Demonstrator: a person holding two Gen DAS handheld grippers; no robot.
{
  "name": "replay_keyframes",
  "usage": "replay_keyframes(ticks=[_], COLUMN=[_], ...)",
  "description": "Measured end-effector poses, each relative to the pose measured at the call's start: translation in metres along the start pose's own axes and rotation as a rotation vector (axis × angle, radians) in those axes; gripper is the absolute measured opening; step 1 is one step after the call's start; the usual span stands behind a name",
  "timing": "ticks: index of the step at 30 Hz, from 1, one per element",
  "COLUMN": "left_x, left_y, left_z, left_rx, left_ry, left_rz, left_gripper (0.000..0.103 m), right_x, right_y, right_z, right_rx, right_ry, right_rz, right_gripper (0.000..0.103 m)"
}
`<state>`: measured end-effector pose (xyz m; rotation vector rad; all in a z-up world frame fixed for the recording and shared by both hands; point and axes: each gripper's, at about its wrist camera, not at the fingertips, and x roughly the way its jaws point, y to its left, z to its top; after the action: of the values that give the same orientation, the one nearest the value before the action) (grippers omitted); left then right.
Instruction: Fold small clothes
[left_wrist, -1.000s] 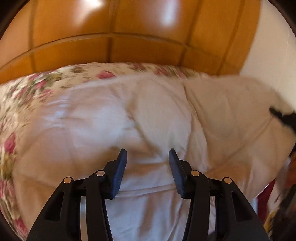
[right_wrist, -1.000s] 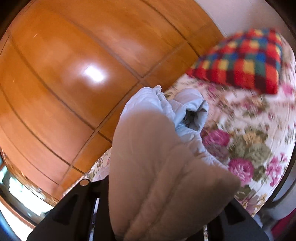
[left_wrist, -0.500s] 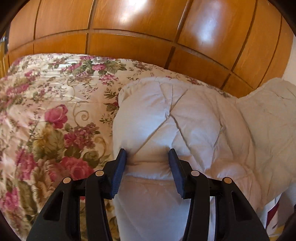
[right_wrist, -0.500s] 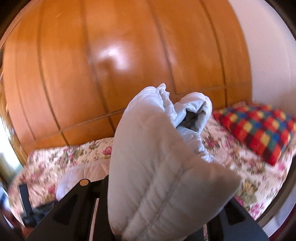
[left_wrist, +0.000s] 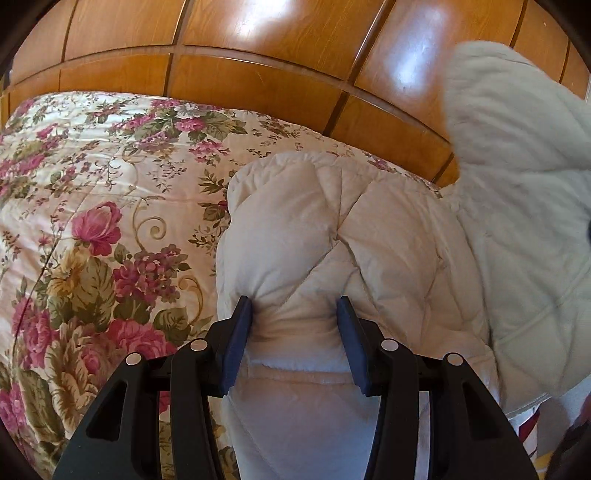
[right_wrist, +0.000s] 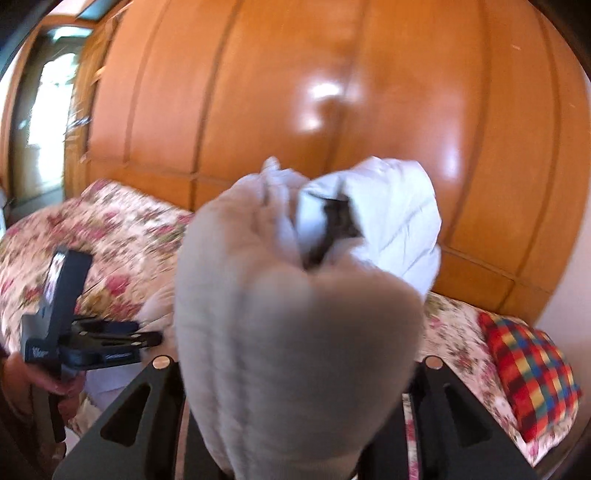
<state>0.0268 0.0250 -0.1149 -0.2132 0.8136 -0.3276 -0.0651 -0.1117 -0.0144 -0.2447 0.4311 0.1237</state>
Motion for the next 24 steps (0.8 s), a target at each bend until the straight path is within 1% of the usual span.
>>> replay_keyframes(ticks=[3, 5, 7, 8, 9, 11, 13, 15, 16, 17, 18, 19, 20, 21, 22, 23, 24], left_x=[-0.007, -0.015, -0.026, -0.03, -0.037, -0.048, -0.055, -0.058, -0.06, -0.061, -0.06, -0.059, -0.058, -0.058, -0.056, -0.054, -0.051], left_y=[0.01, 0.021, 0.04, 0.047, 0.059, 0.076, 0.084, 0.082, 0.078, 0.075, 0.069, 0.063, 0.058, 0.051, 0.044, 0.04, 0.032], left_z=[0.002, 0.003, 0.004, 0.004, 0.003, 0.002, 0.004, 0.008, 0.012, 0.014, 0.018, 0.022, 0.025, 0.03, 0.036, 0.039, 0.046], left_rx=[-0.048, -0.101, -0.194, -0.229, -0.286, -0.364, -0.394, -0.383, -0.359, -0.344, -0.315, -0.291, -0.268, -0.241, -0.21, -0.195, -0.162], left_ry=[0.002, -0.008, -0.022, -0.028, -0.043, -0.071, -0.078, -0.07, -0.063, -0.058, -0.045, -0.035, -0.027, -0.02, -0.007, 0.0, 0.01], left_rz=[-0.051, -0.106, -0.189, -0.218, -0.26, -0.303, -0.342, -0.373, -0.386, -0.394, -0.406, -0.41, -0.416, -0.423, -0.417, -0.405, -0.372], left_gripper=[0.046, 0.046, 0.046, 0.046, 0.046, 0.046, 0.046, 0.046, 0.046, 0.049, 0.058, 0.062, 0.063, 0.064, 0.068, 0.07, 0.07], right_x=[0.015, 0.025, 0.032, 0.037, 0.039, 0.043, 0.047, 0.051, 0.053, 0.055, 0.054, 0.056, 0.056, 0.058, 0.058, 0.059, 0.059], right_y=[0.025, 0.042, 0.056, 0.064, 0.069, 0.081, 0.09, 0.099, 0.101, 0.104, 0.105, 0.107, 0.108, 0.109, 0.109, 0.109, 0.109], right_z=[-0.002, -0.007, -0.01, -0.013, -0.014, -0.02, -0.029, -0.036, -0.039, -0.042, -0.045, -0.048, -0.05, -0.051, -0.053, -0.054, -0.057], right_rx=[-0.055, -0.103, -0.154, -0.189, -0.215, -0.275, -0.326, -0.362, -0.377, -0.4, -0.415, -0.429, -0.435, -0.439, -0.445, -0.449, -0.456], right_ry=[0.034, 0.056, 0.073, 0.08, 0.085, 0.092, 0.103, 0.113, 0.117, 0.124, 0.127, 0.131, 0.135, 0.135, 0.134, 0.135, 0.135], right_rz=[0.05, 0.083, 0.109, 0.121, 0.129, 0.145, 0.168, 0.194, 0.205, 0.218, 0.221, 0.23, 0.245, 0.255, 0.269, 0.278, 0.291], right_gripper=[0.028, 0.029, 0.03, 0.03, 0.031, 0.034, 0.038, 0.048, 0.05, 0.054, 0.056, 0.058, 0.062, 0.063, 0.063, 0.064, 0.064])
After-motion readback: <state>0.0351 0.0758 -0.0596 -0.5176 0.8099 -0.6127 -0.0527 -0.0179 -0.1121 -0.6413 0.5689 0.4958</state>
